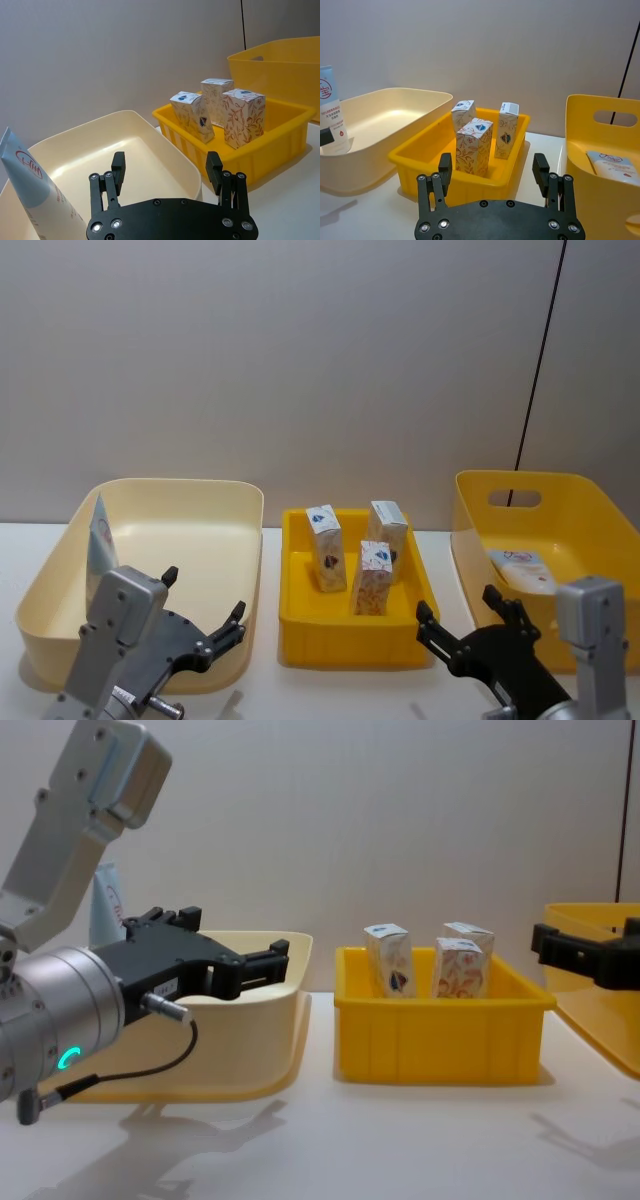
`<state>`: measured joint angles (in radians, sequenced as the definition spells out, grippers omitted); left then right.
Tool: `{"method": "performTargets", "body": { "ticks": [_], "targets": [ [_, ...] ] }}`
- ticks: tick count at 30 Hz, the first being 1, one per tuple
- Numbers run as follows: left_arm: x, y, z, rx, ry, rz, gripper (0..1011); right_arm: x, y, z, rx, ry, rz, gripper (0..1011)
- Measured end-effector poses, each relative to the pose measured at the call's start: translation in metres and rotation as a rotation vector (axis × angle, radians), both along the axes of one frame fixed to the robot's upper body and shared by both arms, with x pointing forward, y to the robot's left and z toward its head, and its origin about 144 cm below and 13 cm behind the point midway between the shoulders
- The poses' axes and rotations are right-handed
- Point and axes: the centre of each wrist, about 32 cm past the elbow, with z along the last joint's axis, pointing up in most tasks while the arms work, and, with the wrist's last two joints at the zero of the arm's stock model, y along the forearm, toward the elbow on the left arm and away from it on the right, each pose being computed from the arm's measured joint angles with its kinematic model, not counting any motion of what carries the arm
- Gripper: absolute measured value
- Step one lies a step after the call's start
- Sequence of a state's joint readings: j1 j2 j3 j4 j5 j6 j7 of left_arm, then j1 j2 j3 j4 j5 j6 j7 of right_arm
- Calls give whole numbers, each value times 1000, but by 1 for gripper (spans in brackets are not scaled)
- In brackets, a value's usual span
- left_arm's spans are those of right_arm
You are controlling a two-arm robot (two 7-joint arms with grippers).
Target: Bimanual collaborative sorting of washing and personal care products
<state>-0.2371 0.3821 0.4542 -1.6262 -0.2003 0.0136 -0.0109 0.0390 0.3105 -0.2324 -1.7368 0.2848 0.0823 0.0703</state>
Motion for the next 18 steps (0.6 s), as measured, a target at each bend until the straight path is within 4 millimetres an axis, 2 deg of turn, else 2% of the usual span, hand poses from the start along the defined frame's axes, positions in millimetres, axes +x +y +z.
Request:
{"method": "performTargets", "body": {
  "ticks": [6, 18],
  "targets": [
    [0, 0, 0, 0, 0, 0, 1003, 12, 4, 4, -2, 14, -5, 1001],
    [0, 0, 0, 0, 0, 0, 1003, 48, 24, 12, -6, 50, -9, 1001]
  ]
}}
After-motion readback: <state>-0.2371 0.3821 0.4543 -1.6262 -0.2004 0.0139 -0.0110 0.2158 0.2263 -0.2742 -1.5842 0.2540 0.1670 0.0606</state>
